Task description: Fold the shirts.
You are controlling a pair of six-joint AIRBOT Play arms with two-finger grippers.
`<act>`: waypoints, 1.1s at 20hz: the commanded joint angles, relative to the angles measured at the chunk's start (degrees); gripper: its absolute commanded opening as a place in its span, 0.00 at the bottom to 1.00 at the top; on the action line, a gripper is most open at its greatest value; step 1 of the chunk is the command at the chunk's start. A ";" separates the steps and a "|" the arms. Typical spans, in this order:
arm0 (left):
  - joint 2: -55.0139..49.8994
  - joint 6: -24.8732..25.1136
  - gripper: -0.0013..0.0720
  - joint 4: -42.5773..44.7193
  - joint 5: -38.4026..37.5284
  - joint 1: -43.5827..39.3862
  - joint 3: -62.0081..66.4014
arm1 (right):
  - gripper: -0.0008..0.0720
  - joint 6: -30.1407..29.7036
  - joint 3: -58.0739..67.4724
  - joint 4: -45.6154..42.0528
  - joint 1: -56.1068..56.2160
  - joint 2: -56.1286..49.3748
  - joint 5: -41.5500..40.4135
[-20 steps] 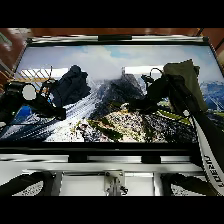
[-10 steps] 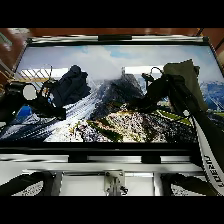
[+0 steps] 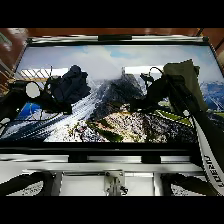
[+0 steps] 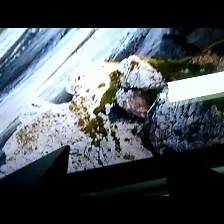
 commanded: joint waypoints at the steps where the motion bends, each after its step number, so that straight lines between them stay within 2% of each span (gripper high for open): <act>1: -5.09 -1.38 0.99 2.56 7.13 0.63 6.80 | 0.85 -1.62 -0.02 -1.66 0.02 0.00 1.42; 5: -18.51 -1.49 0.99 16.20 6.71 1.66 22.67 | 0.85 -1.90 -0.02 -1.60 0.02 0.00 3.72; 9: -30.60 -1.49 1.00 15.15 5.38 3.37 32.87 | 0.85 -1.90 -0.02 -0.83 0.02 0.00 4.63; 14: -37.83 -1.29 0.98 14.91 3.87 3.43 34.27 | 0.85 -1.90 -0.02 0.46 0.02 0.00 4.66; 15: -38.21 -1.31 0.85 14.91 3.58 3.43 34.27 | 0.85 -1.90 -0.02 0.46 0.02 0.00 4.68; 17: -38.03 -1.25 0.27 14.91 3.13 3.41 34.80 | 0.85 -1.86 -0.02 0.48 0.02 0.00 5.35; 19: -37.59 -0.76 0.05 14.88 -0.79 3.21 38.10 | 0.85 -0.52 -0.02 2.56 0.02 0.28 6.91; 22: -32.48 1.33 0.05 14.64 -3.34 1.25 45.48 | 0.85 -0.57 -0.02 2.64 0.02 3.58 9.07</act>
